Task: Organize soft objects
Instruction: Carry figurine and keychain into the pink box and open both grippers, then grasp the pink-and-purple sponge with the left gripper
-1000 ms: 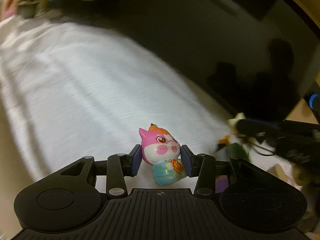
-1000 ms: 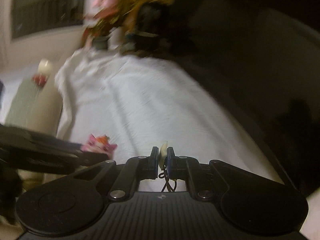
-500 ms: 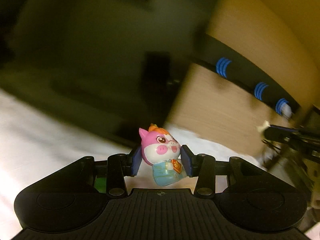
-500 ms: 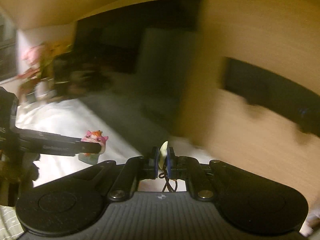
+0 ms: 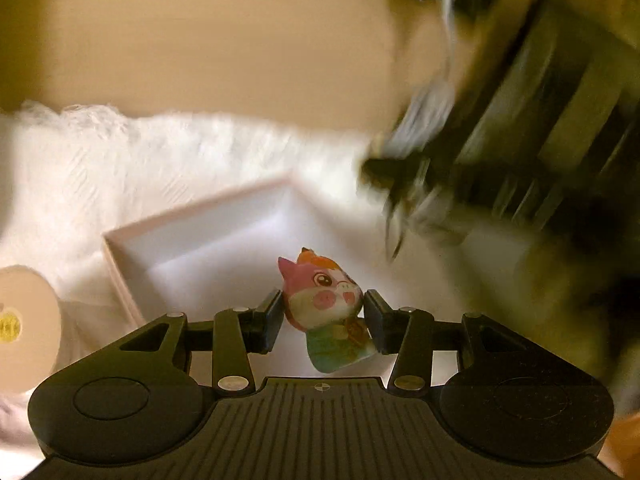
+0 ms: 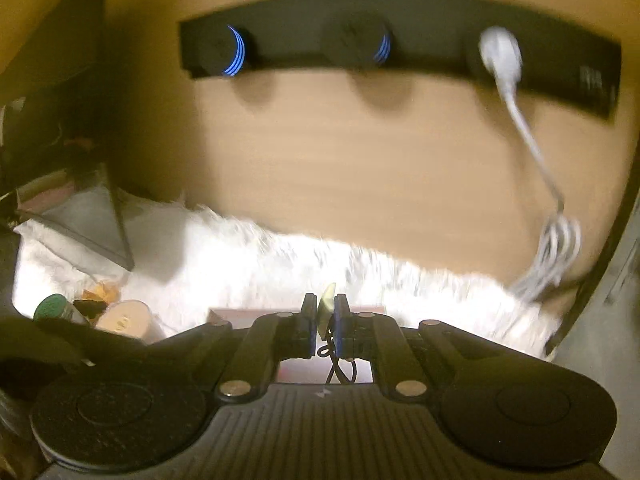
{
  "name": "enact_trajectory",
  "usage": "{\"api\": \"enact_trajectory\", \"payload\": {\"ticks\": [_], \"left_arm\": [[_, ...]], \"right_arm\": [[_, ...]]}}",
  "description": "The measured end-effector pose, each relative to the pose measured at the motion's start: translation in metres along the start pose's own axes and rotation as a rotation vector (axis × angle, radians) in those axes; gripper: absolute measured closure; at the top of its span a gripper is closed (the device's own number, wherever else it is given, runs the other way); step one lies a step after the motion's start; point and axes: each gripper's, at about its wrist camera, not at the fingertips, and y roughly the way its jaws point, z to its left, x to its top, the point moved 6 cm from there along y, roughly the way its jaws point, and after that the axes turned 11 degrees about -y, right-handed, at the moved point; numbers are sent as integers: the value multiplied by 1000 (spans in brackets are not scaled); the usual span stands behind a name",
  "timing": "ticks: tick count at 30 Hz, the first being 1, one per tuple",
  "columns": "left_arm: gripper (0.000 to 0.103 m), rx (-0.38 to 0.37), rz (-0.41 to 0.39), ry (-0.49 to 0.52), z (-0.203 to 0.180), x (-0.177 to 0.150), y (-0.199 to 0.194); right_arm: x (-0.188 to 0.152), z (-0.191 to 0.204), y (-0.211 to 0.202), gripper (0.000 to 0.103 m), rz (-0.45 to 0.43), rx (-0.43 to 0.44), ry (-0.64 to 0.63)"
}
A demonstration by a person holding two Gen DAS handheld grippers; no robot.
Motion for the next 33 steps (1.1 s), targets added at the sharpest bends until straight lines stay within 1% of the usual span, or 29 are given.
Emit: {"api": "enact_trajectory", "payload": {"ticks": [1,2,3,5,7,10,12,13,16,20,22,24,27,29,30,33], "left_arm": [[56,105,7,86,-5,-5,12],[56,170,-1,153,-9,-9,20],[55,178,-3,164,-11,-11,22],[55,166,-12,128,-13,-11,23],[55,141,-47,71,-2,-10,7],[55,87,-119,-58,20,-9,-25],[55,91,-159,-110,34,-14,-47],[55,105,-180,-128,42,-19,-60],[55,179,-258,-177,67,-37,-91],[55,303,-354,-227,104,-62,-127],[56,352,-357,-266,123,-77,-132],[56,378,-350,-312,139,-93,-139],[56,420,-338,-358,159,-114,-147],[57,449,-336,-378,169,-126,-154],[61,443,-348,-379,171,-129,-158],[62,462,-370,-371,175,-138,-172]], "right_arm": [[-1,-1,7,92,9,4,13],[-3,-3,12,90,18,4,21],[-4,-6,19,88,25,2,25],[-12,-9,21,81,34,-1,23],[-19,-13,18,77,41,-11,23],[-23,-16,18,75,49,-17,41],[-28,-14,14,74,49,-22,42],[-30,-12,10,72,47,-28,36],[-34,2,0,71,42,-38,-3],[-37,31,-14,64,37,-9,-41],[-39,51,-21,62,31,9,-59],[-40,72,-28,62,22,29,-84],[-44,105,-37,55,0,61,-143],[-47,121,-38,53,1,65,-172],[-49,131,-36,53,13,72,-183],[-58,154,-32,53,48,116,-200]]}}
